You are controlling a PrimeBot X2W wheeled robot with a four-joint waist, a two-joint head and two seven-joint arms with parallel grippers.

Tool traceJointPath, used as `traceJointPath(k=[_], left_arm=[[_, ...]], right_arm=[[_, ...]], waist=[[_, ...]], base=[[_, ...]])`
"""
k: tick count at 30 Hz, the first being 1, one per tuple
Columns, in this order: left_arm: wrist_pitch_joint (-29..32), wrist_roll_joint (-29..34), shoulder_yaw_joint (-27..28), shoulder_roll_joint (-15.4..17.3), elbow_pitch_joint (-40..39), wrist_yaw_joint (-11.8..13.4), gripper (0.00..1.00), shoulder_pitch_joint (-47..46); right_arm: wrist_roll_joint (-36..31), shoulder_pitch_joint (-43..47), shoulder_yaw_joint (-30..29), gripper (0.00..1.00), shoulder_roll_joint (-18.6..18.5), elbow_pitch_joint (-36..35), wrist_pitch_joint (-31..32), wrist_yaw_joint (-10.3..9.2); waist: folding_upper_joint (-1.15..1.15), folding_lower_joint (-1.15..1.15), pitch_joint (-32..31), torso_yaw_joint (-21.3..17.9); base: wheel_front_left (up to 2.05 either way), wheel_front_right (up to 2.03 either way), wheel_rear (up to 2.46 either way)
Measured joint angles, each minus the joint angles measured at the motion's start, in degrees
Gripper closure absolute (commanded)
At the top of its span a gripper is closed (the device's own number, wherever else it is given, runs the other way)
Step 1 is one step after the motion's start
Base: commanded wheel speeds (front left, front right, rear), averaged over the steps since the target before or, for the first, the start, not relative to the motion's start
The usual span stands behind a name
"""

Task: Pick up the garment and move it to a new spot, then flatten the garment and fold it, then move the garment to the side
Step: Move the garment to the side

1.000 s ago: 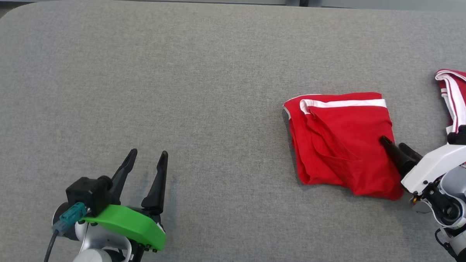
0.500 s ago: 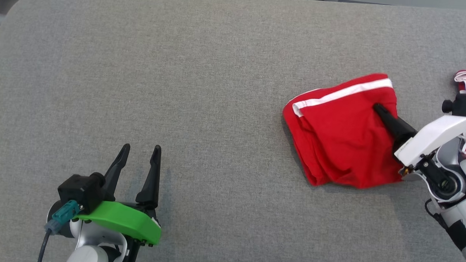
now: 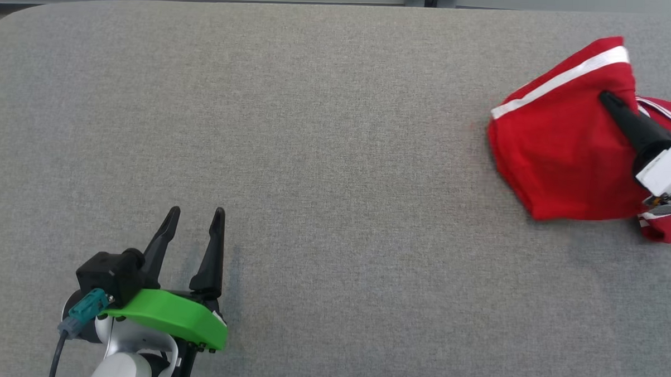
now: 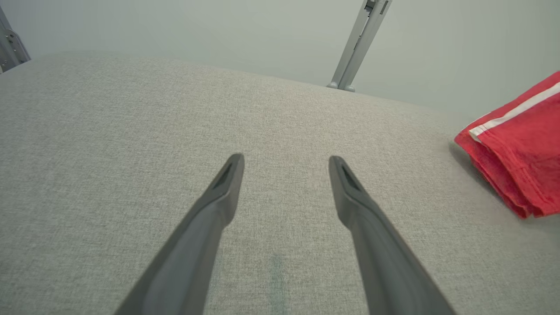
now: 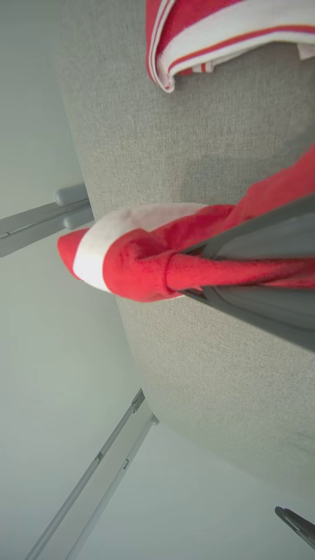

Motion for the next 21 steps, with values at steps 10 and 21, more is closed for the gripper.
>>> traceJointPath(k=[10,21], left_arm=[[0.14,0.0,0.29,0.33,-0.19,0.01,0.0,0.05],[2.64,0.19,-0.05,2.07,-0.75,0.01,0.0,0.01]], right_arm=[[1.88,0.32,-4.28,1.0,-5.54,1.0,3.52,-3.87],[1.88,0.27,-6.76,1.0,-7.87,4.98,4.04,-8.79]], waist=[[0.0,0.0,0.58,-1.97],[0.0,0.0,3.19,-2.63]], base=[[0.0,0.0,0.0],[0.0,0.0,0.0]])
